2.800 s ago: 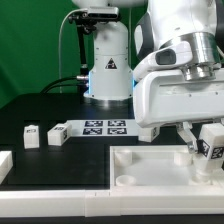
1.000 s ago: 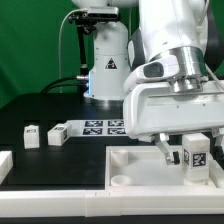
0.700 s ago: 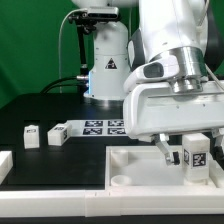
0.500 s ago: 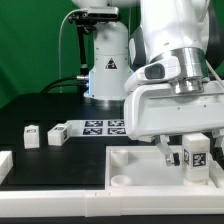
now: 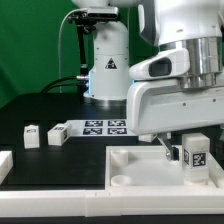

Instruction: Assemble one leg

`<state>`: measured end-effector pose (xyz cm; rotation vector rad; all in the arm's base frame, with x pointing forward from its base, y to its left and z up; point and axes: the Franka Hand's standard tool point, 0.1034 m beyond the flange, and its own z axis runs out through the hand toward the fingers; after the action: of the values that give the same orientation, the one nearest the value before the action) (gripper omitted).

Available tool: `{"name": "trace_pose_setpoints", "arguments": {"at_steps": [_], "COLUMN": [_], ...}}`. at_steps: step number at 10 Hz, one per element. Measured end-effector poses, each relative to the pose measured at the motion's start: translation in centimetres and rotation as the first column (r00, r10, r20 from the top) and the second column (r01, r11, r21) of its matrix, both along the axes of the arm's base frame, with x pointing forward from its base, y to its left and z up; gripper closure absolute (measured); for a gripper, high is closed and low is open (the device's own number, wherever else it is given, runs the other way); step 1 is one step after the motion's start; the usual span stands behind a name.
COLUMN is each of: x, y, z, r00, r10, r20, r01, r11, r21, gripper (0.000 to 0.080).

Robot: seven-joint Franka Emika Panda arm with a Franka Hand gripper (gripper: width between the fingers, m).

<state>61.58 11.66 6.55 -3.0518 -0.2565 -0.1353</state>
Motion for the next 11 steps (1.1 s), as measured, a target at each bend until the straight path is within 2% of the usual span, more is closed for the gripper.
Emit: {"name": "trace_pose_setpoints", "arguments": {"at_steps": [1,4,5,6,7,8,11], "x": [-0.06,0.8,0.83,0.82,0.83,0.82,0.82], "y": [0.33,-0.12,-0.22,-0.18,-0.2,-0.2,-0.18], "z": [0.45,0.2,0.17,0.17,0.18,0.17,0.17], "r00": [0.993,0.987,0.988,0.988,0.988,0.988,0.987], "r10": [0.01,0.013,0.011,0.012,0.011,0.011,-0.024], "r20": [-0.119,-0.158,-0.156,-0.156,-0.156,-0.156,-0.159], "r01": [-0.011,-0.014,-0.012,-0.013,-0.012,-0.012,0.023], "r11": [1.0,1.0,1.0,1.0,1.0,1.0,1.0], "r21": [-0.007,-0.006,-0.006,-0.005,-0.005,-0.005,-0.008], "gripper": [0.0151,0.0151,0.0243,0.0377,0.0377,0.0511,0.0511]}}
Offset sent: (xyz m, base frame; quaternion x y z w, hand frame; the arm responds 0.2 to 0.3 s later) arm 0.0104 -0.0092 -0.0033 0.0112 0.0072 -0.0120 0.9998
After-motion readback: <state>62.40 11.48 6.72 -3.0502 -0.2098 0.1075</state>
